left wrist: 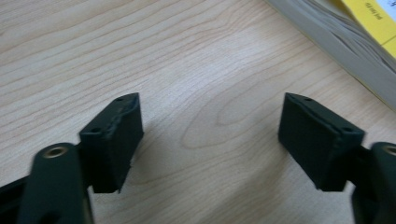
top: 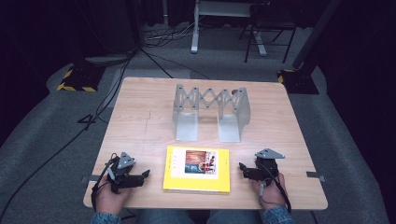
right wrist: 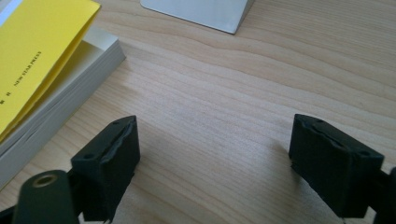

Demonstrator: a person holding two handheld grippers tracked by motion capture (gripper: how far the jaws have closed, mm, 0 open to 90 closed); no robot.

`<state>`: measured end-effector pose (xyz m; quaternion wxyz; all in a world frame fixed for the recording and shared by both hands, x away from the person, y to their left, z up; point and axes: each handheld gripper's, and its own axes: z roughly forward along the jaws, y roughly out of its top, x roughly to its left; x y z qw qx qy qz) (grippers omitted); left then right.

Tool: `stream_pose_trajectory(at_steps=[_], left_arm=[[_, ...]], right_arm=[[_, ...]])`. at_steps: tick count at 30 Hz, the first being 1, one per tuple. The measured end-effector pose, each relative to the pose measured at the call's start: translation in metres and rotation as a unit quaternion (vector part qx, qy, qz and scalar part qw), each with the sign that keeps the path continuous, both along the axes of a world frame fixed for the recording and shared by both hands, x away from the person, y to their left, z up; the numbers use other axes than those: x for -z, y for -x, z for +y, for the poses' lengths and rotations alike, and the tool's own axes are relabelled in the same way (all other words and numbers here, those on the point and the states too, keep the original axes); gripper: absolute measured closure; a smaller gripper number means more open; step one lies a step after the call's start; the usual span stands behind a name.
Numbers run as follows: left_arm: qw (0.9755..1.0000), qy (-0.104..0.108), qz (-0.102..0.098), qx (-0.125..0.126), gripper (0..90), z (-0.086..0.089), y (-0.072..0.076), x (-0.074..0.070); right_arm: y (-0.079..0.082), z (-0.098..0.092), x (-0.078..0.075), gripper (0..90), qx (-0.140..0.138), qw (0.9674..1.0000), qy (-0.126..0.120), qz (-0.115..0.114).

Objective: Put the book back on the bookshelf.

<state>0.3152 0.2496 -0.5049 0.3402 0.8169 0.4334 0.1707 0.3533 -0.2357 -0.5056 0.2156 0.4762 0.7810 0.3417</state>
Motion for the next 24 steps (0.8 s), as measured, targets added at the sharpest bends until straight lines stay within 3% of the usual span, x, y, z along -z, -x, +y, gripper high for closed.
stream_pose_trajectory(at_steps=[3, 6, 8, 11, 12, 18, 21, 22, 23, 24], left_arm=[[0.9999, 0.006, -0.003, -0.009, 28.5, 0.001, 0.002, 0.000], [0.9996, 0.013, -0.005, -0.023, 41.4, 0.003, 0.005, -0.001], [0.9987, 0.032, 0.013, -0.037, 44.9, 0.004, 0.004, -0.003], [0.9926, 0.088, 0.058, -0.059, 48.3, 0.007, 0.001, -0.009], [0.9920, 0.094, 0.060, -0.059, 48.6, 0.007, 0.001, -0.011], [0.9937, 0.099, 0.037, -0.039, 48.4, -0.004, 0.003, -0.026], [0.9933, 0.108, 0.024, -0.035, 46.0, -0.009, 0.004, -0.028], [0.9933, 0.113, -0.012, -0.022, 45.9, -0.013, 0.005, -0.028], [0.9926, 0.117, -0.026, -0.018, 47.2, -0.017, 0.006, -0.028], [0.9922, 0.120, -0.026, -0.018, 47.9, -0.018, 0.005, -0.028]], right_arm=[[0.003, 0.001, 0.000, 22.0, 0.000, 1.0000, -0.002, -0.004], [0.007, 0.002, -0.001, 34.2, 0.000, 0.9999, -0.008, -0.010], [0.010, 0.003, -0.001, 39.9, -0.002, 0.9999, -0.010, -0.013], [0.013, 0.006, -0.001, 43.9, -0.006, 0.9998, -0.011, -0.016], [0.014, 0.007, -0.001, 44.6, -0.008, 0.9998, -0.011, -0.016], [0.021, 0.018, -0.001, 44.6, -0.029, 0.9994, -0.012, -0.015], [0.021, 0.021, -0.001, 44.6, -0.033, 0.9992, -0.013, -0.015], [0.021, 0.021, -0.001, 44.4, -0.036, 0.9992, -0.012, -0.015], [0.021, 0.021, -0.001, 44.3, -0.036, 0.9992, -0.012, -0.015], [0.021, 0.021, -0.001, 44.2, -0.036, 0.9991, -0.012, -0.015]])
